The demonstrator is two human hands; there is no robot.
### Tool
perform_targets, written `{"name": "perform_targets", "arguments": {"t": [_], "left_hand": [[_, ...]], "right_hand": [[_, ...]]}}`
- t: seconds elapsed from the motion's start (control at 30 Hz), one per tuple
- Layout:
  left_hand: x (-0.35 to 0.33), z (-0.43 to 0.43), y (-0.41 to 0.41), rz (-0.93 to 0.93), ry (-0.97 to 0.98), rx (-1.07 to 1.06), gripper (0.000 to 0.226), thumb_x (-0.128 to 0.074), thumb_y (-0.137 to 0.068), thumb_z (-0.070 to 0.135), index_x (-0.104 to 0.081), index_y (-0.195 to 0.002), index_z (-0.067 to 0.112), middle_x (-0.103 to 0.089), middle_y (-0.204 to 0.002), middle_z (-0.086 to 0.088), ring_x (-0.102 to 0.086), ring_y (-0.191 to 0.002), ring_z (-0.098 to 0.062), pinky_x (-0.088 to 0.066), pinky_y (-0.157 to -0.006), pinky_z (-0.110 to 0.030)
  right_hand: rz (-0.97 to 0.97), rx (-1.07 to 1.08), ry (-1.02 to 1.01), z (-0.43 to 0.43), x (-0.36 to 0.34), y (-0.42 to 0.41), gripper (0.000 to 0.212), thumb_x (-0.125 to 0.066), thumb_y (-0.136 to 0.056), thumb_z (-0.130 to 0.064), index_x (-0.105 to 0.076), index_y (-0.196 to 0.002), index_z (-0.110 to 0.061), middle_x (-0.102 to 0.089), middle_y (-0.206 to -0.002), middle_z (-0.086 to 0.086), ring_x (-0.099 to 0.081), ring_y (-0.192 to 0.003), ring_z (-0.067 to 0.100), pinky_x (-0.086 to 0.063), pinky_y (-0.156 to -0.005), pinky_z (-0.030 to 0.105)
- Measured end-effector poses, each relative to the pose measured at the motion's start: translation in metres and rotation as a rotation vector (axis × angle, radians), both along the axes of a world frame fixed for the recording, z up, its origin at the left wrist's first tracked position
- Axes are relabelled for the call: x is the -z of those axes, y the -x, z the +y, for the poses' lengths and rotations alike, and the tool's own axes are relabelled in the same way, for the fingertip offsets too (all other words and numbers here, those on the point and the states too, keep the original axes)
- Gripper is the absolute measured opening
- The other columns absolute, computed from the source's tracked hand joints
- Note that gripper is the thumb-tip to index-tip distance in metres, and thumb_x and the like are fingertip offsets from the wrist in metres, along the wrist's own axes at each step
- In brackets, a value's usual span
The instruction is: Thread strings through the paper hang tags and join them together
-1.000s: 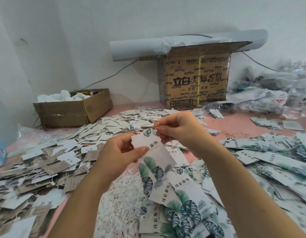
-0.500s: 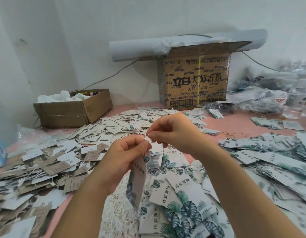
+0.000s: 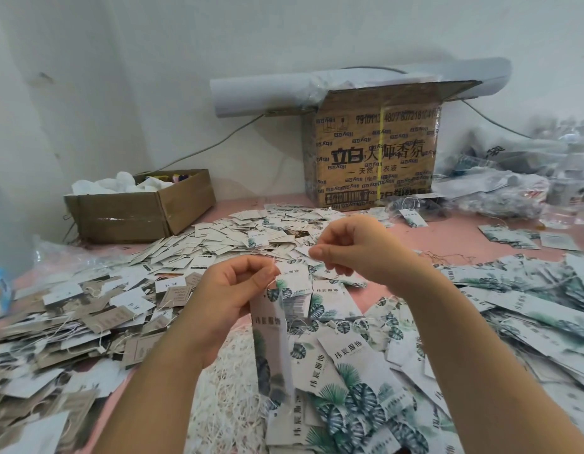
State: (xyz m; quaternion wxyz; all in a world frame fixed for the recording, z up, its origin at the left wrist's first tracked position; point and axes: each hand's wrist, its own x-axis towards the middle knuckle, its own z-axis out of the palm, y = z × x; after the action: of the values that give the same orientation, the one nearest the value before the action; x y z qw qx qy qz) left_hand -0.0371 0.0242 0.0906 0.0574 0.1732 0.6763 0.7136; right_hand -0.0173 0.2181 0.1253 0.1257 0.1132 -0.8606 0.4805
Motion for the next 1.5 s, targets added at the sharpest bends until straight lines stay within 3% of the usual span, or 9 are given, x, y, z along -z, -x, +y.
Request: {"name": "perform_targets", "arguments": {"t": [0.23,0.53,0.77,0.93,1.13,1.27,1.37,1.5], "left_hand": [[0.000,-0.002,0.002,-0.007,-0.012,-0.016,0.013,-0.065,-0.066,0.020,-0.068,-0.077,0.014,-0.067,-0.065,0.006,-0.061,-0.058,-0.002,-0.049,-0.051,-0.016],[-0.005,0.002,-0.004,-0.007,-0.061,0.111,0.010,-0.064,-0.068,0.023,-0.069,-0.070,0.015,-0.063,-0.067,-0.002,-0.058,-0.061,-0.009,-0.049,-0.051,-0.020],[-0.007,0.010,-0.009,0.034,-0.089,0.021,0.017,-0.062,-0.069,0.029,-0.065,-0.072,0.013,-0.038,-0.049,0.005,-0.036,-0.048,-0.008,-0.036,-0.050,-0.017],[-0.011,0.013,-0.016,0.118,-0.003,-0.032,0.018,-0.061,-0.068,0.039,-0.070,-0.070,0.022,-0.033,-0.043,0.010,-0.027,-0.041,-0.006,-0.028,-0.060,-0.031],[-0.012,0.014,-0.016,0.147,-0.007,-0.092,0.029,-0.064,-0.065,0.037,-0.068,-0.081,0.013,-0.035,-0.039,0.010,-0.027,-0.039,-0.008,-0.032,-0.048,-0.021],[-0.010,0.014,-0.014,0.179,0.002,-0.104,0.008,-0.066,-0.080,0.023,-0.069,-0.079,0.015,-0.037,-0.038,0.009,-0.029,-0.037,-0.007,-0.034,-0.043,-0.016],[-0.008,0.015,-0.012,0.253,0.027,-0.128,0.009,-0.062,-0.086,0.013,-0.068,-0.079,0.014,-0.044,-0.039,0.009,-0.036,-0.036,-0.002,-0.037,-0.043,-0.009],[-0.008,0.014,-0.012,0.316,0.072,-0.129,0.007,-0.064,-0.085,0.015,-0.068,-0.079,0.015,-0.047,-0.042,0.012,-0.039,-0.037,0.001,-0.034,-0.043,-0.006]], "right_hand": [[0.057,0.088,0.141,0.013,-0.001,0.000,0.012,-0.066,-0.083,-0.007,-0.069,-0.072,-0.010,-0.060,-0.050,-0.007,-0.051,-0.046,0.005,-0.046,-0.047,0.016],[0.091,-0.064,0.221,-0.003,-0.001,-0.001,0.027,-0.060,-0.082,0.010,-0.069,-0.074,-0.015,-0.065,-0.056,-0.007,-0.060,-0.054,0.003,-0.052,-0.057,0.015],[0.115,-0.146,0.273,-0.006,-0.005,-0.004,0.018,-0.062,-0.080,0.009,-0.069,-0.086,-0.007,-0.066,-0.058,-0.005,-0.062,-0.056,0.007,-0.051,-0.057,0.017],[0.103,-0.198,0.262,-0.012,-0.007,-0.008,0.014,-0.063,-0.080,0.007,-0.068,-0.079,-0.006,-0.064,-0.062,0.003,-0.060,-0.055,0.007,-0.053,-0.058,0.019],[0.063,-0.216,0.203,-0.015,-0.007,-0.008,0.014,-0.064,-0.082,0.002,-0.066,-0.075,-0.010,-0.062,-0.057,-0.003,-0.058,-0.055,0.008,-0.052,-0.057,0.020],[0.076,-0.206,0.175,-0.019,-0.006,-0.008,0.012,-0.065,-0.082,-0.002,-0.067,-0.075,-0.011,-0.062,-0.056,-0.006,-0.058,-0.054,0.008,-0.051,-0.057,0.020],[0.076,-0.200,0.144,-0.022,-0.005,-0.008,0.010,-0.066,-0.082,-0.004,-0.067,-0.076,-0.012,-0.063,-0.056,-0.008,-0.057,-0.054,0.006,-0.050,-0.056,0.019],[0.073,-0.194,0.132,-0.023,-0.006,-0.008,0.011,-0.066,-0.082,-0.005,-0.067,-0.075,-0.014,-0.063,-0.055,-0.010,-0.057,-0.053,0.004,-0.050,-0.056,0.018]]}}
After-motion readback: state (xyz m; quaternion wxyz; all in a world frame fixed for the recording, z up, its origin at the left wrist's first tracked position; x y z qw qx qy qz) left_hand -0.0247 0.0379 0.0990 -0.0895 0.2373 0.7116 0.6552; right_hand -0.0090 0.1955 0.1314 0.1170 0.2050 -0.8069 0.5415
